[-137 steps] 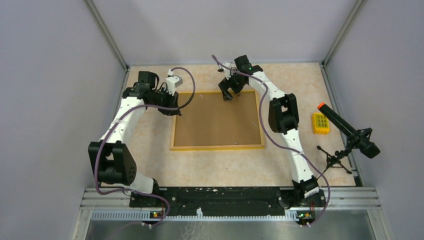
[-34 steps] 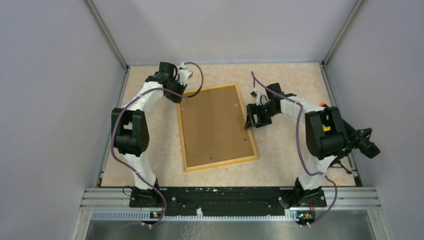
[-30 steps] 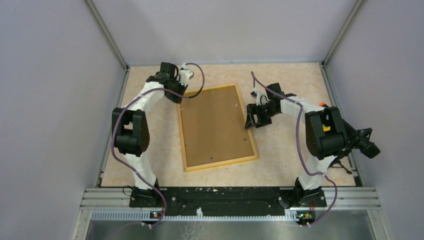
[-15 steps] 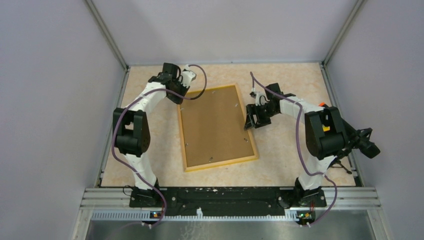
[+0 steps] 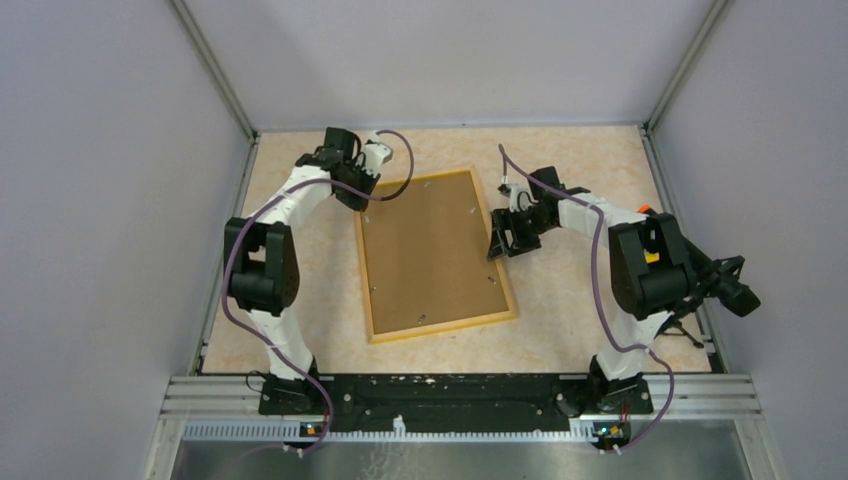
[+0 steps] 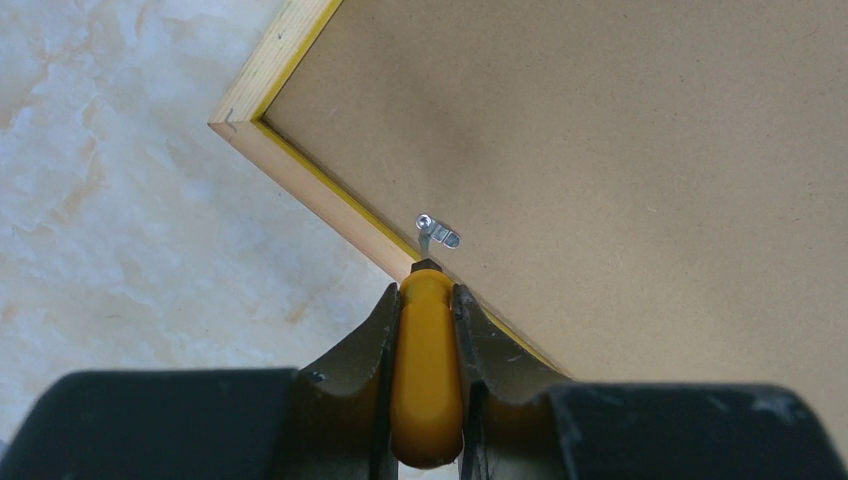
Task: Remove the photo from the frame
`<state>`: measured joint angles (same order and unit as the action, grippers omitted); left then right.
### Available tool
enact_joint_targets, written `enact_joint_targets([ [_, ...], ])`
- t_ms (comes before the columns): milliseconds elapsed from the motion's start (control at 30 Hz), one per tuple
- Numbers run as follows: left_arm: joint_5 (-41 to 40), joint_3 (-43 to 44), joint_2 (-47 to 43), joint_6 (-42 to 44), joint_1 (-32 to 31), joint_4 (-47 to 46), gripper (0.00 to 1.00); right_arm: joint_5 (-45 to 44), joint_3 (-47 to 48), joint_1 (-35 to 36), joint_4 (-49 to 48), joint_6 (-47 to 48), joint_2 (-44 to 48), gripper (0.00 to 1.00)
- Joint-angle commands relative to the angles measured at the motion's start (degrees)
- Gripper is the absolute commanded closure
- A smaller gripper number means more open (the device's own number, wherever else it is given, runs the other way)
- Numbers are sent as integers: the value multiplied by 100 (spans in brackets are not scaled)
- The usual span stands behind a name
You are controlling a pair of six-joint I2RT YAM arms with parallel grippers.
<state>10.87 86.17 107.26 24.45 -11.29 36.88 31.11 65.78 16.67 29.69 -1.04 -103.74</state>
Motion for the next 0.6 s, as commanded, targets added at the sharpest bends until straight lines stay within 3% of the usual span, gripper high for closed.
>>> enact_joint_targets([
  [0,470,-337,-230,-359,-77,298,100,35,64,91,-137,73,13,30],
  [400,172,-1239,-667,-1010,-47,-796,100,-12,97,100,-60,255,16,30],
  [567,237,-2026,-1160,-1090,107,-1483,100,-81,111,100,59,360,50,31],
])
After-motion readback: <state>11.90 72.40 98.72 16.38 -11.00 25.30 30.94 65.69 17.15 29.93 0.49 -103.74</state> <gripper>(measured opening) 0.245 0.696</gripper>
